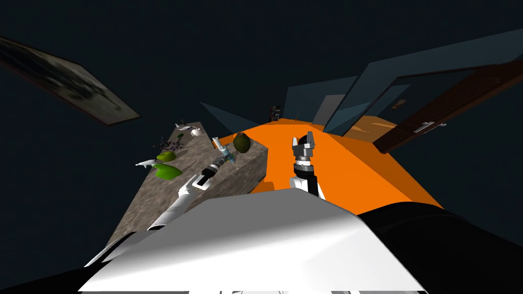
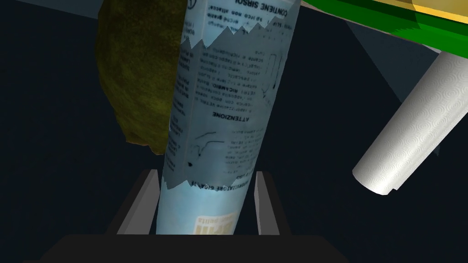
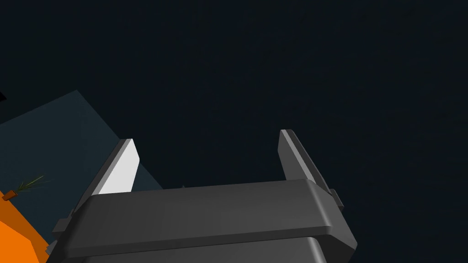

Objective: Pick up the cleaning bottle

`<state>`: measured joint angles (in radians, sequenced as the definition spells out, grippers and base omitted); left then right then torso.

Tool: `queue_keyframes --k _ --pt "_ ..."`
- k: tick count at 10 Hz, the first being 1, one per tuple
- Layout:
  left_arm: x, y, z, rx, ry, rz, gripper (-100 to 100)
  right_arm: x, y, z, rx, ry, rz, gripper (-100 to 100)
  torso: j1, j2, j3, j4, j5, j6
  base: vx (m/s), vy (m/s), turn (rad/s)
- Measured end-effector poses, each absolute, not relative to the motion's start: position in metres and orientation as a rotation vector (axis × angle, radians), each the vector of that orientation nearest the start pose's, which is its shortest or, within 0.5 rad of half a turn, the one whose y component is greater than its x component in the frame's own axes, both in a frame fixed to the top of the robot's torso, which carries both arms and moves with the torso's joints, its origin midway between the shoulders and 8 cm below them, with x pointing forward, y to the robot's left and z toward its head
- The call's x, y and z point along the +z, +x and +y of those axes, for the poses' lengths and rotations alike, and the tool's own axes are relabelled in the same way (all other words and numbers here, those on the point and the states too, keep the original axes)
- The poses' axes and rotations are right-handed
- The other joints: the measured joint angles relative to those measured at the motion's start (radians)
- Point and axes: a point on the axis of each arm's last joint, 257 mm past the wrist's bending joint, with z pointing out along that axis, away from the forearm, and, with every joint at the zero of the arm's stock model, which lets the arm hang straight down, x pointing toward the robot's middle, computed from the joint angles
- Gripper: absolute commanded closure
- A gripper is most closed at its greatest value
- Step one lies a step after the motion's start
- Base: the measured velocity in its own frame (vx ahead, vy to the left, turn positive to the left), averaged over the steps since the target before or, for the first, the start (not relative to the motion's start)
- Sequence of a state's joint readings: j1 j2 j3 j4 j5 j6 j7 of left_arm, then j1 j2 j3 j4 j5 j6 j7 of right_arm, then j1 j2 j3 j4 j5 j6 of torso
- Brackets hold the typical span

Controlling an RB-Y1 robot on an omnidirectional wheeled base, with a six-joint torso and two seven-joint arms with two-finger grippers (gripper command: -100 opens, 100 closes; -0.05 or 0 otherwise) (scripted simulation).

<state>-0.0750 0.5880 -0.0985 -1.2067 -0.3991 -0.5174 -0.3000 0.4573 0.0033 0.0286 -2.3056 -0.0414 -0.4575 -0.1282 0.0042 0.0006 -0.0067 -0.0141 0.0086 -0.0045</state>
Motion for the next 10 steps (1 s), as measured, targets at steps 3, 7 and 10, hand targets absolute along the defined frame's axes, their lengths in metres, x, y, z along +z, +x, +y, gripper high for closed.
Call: queue_keyframes --k 3,7,10 --pt "-0.242 0.508 0.345 -0.479 -0.006 1.586 100 0.042 0.349 -0.270 1.498 0.718 0.534 0 0.001 -0.001 -0.001 -0.001 0.001 0.000 0.032 0.003 -0.097" --pt "-0.237 0.476 0.372 -0.427 -0.032 1.585 100 0.042 0.349 -0.270 1.498 0.718 0.534 0 0.000 -0.002 -0.001 0.001 -0.001 0.001 0.036 -0.001 -0.109" --pt "-0.231 0.449 0.389 -0.392 -0.041 1.588 100 0.042 0.349 -0.270 1.498 0.718 0.534 0 0.000 -0.001 0.000 0.001 -0.002 0.001 0.032 0.004 -0.101"
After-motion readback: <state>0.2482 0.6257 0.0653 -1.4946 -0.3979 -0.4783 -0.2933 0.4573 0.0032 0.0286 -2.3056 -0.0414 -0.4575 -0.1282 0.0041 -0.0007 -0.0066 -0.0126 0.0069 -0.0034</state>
